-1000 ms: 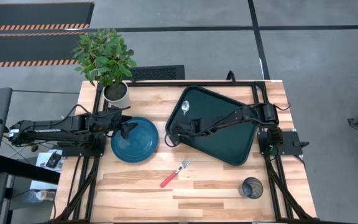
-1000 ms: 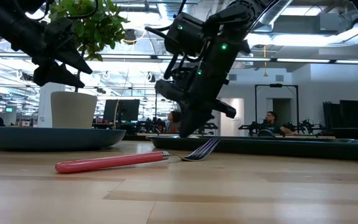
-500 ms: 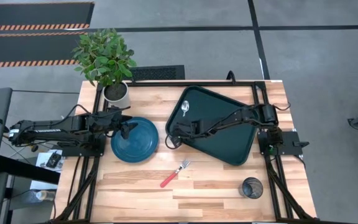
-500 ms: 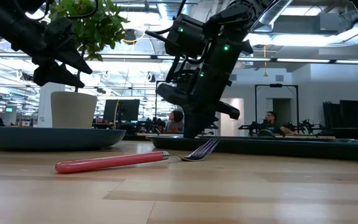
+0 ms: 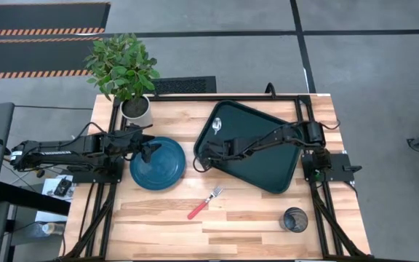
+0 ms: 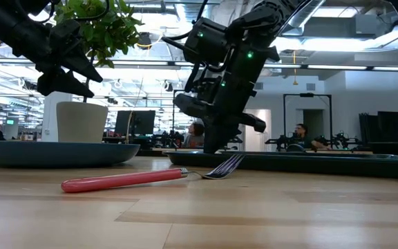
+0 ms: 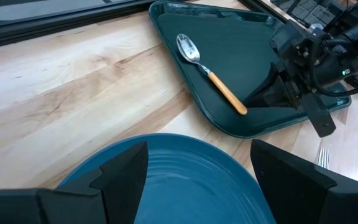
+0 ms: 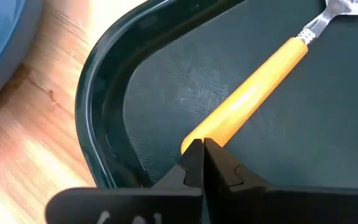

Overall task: Pick and place plate/cup/fork/spoon on tray
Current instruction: Put the orange spoon on the black tray

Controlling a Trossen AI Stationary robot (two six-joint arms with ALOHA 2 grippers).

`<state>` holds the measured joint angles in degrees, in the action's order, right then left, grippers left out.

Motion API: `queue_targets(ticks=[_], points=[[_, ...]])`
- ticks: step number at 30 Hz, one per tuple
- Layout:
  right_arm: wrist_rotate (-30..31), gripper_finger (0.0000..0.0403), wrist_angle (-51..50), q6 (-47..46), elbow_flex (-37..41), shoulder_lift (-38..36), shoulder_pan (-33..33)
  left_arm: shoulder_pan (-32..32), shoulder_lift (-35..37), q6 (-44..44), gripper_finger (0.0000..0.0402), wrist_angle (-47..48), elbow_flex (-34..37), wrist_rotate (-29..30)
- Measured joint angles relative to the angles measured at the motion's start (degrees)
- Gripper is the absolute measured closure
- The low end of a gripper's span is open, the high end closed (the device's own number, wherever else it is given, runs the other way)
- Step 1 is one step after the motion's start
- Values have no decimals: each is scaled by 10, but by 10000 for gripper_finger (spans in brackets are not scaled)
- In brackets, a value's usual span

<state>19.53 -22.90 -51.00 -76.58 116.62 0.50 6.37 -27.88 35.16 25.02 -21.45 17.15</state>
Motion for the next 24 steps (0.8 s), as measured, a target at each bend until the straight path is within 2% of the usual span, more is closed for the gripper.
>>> queue_targets(ticks=[12, 24], points=[[32, 394, 2, -2, -1, 9, -15, 0, 0, 0, 132, 0, 0, 0], [31, 393, 1, -2, -1, 9, -14, 0, 0, 0, 132, 0, 0, 0]])
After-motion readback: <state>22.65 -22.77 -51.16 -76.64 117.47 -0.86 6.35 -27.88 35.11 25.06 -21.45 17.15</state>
